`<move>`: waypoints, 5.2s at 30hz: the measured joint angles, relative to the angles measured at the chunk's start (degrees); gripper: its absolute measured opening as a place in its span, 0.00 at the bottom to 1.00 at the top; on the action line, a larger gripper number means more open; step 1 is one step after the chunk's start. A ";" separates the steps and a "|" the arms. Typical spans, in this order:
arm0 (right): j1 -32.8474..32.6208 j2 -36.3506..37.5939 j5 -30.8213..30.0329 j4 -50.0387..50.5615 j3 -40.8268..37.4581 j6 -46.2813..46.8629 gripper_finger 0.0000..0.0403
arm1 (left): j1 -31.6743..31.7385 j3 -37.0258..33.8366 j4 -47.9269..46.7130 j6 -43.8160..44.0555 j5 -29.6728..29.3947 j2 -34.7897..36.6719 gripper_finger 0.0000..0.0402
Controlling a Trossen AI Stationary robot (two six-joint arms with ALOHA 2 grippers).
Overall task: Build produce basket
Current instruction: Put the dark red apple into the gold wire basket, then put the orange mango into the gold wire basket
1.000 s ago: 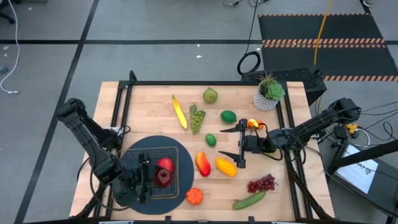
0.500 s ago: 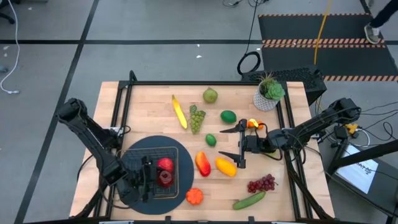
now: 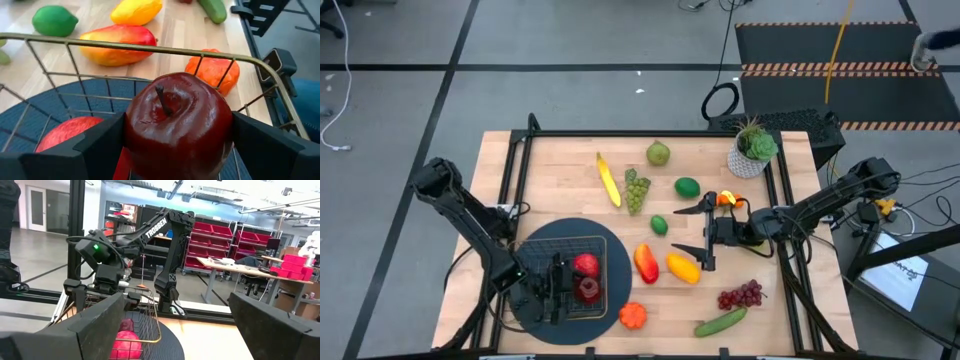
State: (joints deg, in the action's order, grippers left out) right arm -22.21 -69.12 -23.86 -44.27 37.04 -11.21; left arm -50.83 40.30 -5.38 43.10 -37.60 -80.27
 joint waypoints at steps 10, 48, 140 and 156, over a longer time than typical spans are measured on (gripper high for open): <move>-0.03 0.00 0.03 0.00 0.00 -0.10 0.89 | 0.00 -3.24 3.60 -1.89 -0.19 0.00 0.85; -0.03 0.00 3.04 -0.02 0.00 2.28 0.89 | 8.86 14.69 -9.80 -27.76 -5.45 18.05 0.97; -1.38 -24.11 3.20 69.11 29.44 44.40 0.89 | 12.98 14.60 -11.46 -28.22 -0.94 17.62 0.53; 0.75 -29.26 7.59 57.71 28.15 45.88 0.89 | 12.98 14.62 -11.06 -28.41 -0.95 17.62 0.53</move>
State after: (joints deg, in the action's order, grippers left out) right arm -21.46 -98.38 -16.27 13.44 65.19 34.68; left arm -37.85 54.92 -16.44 14.69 -38.55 -62.65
